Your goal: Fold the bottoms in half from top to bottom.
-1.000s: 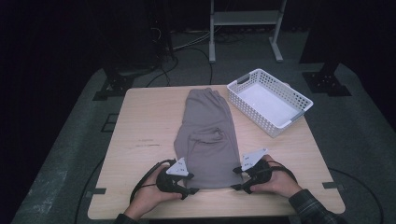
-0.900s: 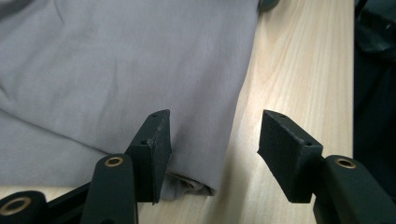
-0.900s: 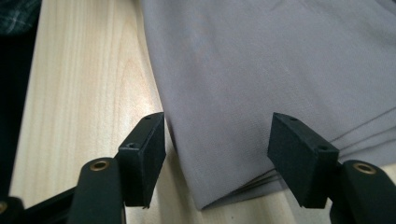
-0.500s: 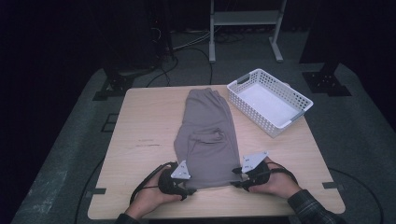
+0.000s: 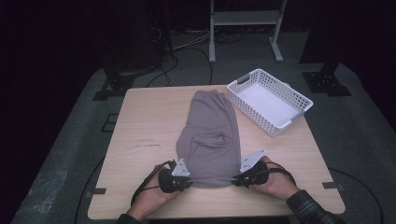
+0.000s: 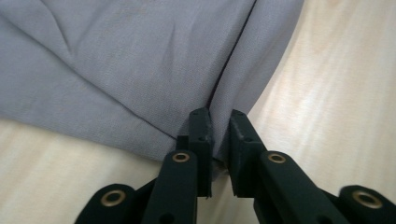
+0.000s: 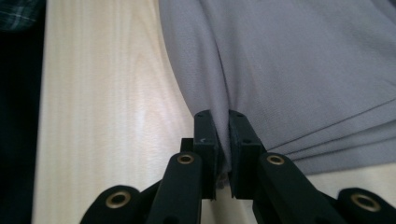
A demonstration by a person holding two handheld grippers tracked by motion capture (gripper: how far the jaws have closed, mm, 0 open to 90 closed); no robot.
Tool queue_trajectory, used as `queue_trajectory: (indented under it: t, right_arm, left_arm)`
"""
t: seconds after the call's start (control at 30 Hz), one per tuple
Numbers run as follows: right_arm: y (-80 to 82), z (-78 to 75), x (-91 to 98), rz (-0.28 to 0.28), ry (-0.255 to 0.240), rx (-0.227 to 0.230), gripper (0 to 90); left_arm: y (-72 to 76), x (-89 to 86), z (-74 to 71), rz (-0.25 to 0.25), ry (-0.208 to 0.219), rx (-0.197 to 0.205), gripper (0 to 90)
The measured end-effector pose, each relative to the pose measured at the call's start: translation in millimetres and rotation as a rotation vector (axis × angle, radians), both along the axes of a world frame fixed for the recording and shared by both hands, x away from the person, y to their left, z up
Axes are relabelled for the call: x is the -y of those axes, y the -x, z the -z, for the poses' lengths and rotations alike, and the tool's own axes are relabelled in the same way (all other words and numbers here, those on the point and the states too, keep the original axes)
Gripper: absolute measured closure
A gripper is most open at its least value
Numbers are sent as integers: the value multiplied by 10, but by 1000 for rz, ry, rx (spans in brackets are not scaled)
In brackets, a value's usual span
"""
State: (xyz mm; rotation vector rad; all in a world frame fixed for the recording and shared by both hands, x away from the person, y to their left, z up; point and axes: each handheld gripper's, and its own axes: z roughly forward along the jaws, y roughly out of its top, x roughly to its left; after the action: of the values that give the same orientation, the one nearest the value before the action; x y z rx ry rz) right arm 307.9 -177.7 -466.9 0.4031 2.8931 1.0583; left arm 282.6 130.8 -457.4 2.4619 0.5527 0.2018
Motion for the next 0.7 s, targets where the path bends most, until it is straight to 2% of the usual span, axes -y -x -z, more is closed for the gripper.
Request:
queue_trajectory:
  t: [0.03, 0.13, 0.23, 0.27, 0.3, 0.37, 0.4, 0.43, 0.47, 0.57, 0.6, 0.63, 0.67, 0.7]
  right_arm:
    - [34, -14, -8, -10, 10, -27, 835]
    - [70, -24, -5, -24, 14, -54, 839]
    - [138, -41, 22, -43, -8, -97, 843]
    - [156, -75, 40, -46, -28, -104, 844]
    - [156, -75, 40, -46, -28, -104, 844]
    - [157, -170, 77, -45, -72, -93, 844]
    - [137, -236, 102, -38, -96, -80, 844]
    - [137, -236, 102, -38, -96, -80, 844]
    - [83, -332, 139, -13, -121, -60, 845]
    - [26, -397, 157, 8, -139, -43, 845]
    - [-58, -452, 167, 25, -149, -21, 846]
    - [-58, -452, 167, 25, -149, -21, 846]
    - [-152, -479, 154, 51, -147, -2, 846]
    - [-204, -483, 145, 66, -146, 3, 847]
  left_arm:
    - [13, -7, -3, 7, 9, -23, 826]
    - [90, -36, -15, 33, 33, -81, 829]
    - [167, -81, -41, 53, 79, -124, 834]
    - [192, -108, -74, 52, 112, -137, 834]
    - [192, -108, -74, 52, 112, -137, 835]
    - [176, -141, -146, 55, 154, -138, 836]
    - [133, -163, -223, 58, 189, -137, 837]
    - [133, -163, -223, 58, 189, -137, 837]
    - [63, -182, -320, 53, 229, -121, 837]
    - [-8, -190, -399, 41, 253, -106, 837]
    - [-127, -191, -465, 22, 264, -85, 837]
    - [-127, -191, -465, 22, 264, -85, 836]
    - [-264, -185, -488, -3, 277, -82, 836]
    - [-336, -182, -491, -20, 277, -74, 836]
